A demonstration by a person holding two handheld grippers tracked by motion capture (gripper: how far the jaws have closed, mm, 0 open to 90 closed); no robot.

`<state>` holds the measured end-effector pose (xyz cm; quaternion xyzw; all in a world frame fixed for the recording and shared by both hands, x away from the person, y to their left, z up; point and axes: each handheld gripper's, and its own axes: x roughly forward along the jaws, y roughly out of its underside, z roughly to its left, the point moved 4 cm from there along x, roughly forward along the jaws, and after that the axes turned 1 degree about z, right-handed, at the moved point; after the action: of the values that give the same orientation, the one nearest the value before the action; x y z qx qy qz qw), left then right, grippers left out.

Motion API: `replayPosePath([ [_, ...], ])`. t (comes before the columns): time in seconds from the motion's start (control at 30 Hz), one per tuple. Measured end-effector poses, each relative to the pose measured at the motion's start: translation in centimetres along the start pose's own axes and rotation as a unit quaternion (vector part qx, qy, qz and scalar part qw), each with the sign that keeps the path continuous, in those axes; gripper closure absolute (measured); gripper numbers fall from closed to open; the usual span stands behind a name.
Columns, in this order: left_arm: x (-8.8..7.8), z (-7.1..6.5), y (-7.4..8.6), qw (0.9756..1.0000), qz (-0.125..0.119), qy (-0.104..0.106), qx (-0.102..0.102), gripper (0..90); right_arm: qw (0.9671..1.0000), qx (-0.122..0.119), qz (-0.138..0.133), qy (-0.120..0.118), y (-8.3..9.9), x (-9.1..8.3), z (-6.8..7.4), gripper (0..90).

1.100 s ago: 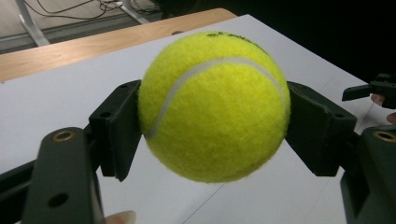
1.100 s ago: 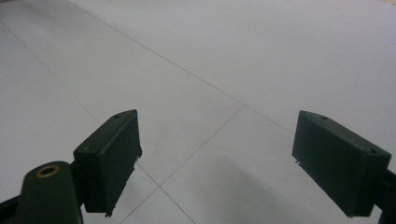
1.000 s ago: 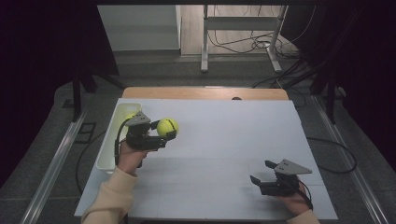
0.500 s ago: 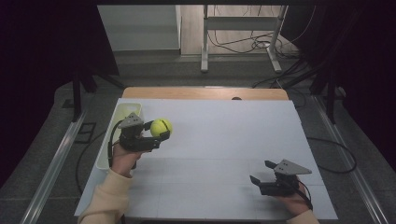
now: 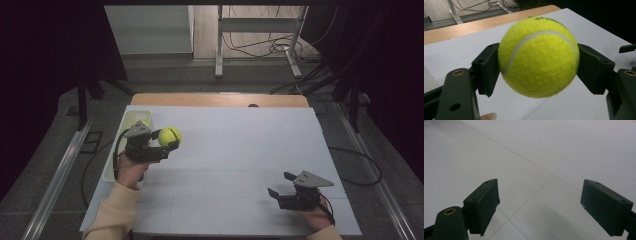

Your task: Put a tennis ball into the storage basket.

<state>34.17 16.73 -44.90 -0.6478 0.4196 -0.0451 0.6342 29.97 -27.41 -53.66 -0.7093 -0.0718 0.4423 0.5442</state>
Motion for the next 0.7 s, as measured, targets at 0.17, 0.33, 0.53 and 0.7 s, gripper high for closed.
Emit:
replayPosePath([
  [0.17, -0.4, 0.4, 0.0, 1.0000, -0.005, -0.004, -0.006, 25.7, 1.0000, 0.001, 0.000, 0.000, 0.0, 0.0, 0.0, 15.6],
  [0.33, -0.9, 0.8, 0.2, 0.9999, -0.007, -0.009, -0.009, 25.7, 1.0000, 0.001, 0.002, 0.001, 0.0, 0.0, 0.0, 15.6],
  [0.53, -1.4, 1.4, 0.6, 0.9998, -0.005, -0.015, -0.014, 25.8, 1.0000, 0.000, 0.001, 0.000, 0.0, 0.0, 0.0, 15.6],
  [0.7, -2.0, 1.9, 0.8, 0.9996, -0.007, -0.022, -0.018, 25.7, 1.0000, 0.000, 0.001, 0.000, 0.0, 0.0, 0.0, 15.6],
])
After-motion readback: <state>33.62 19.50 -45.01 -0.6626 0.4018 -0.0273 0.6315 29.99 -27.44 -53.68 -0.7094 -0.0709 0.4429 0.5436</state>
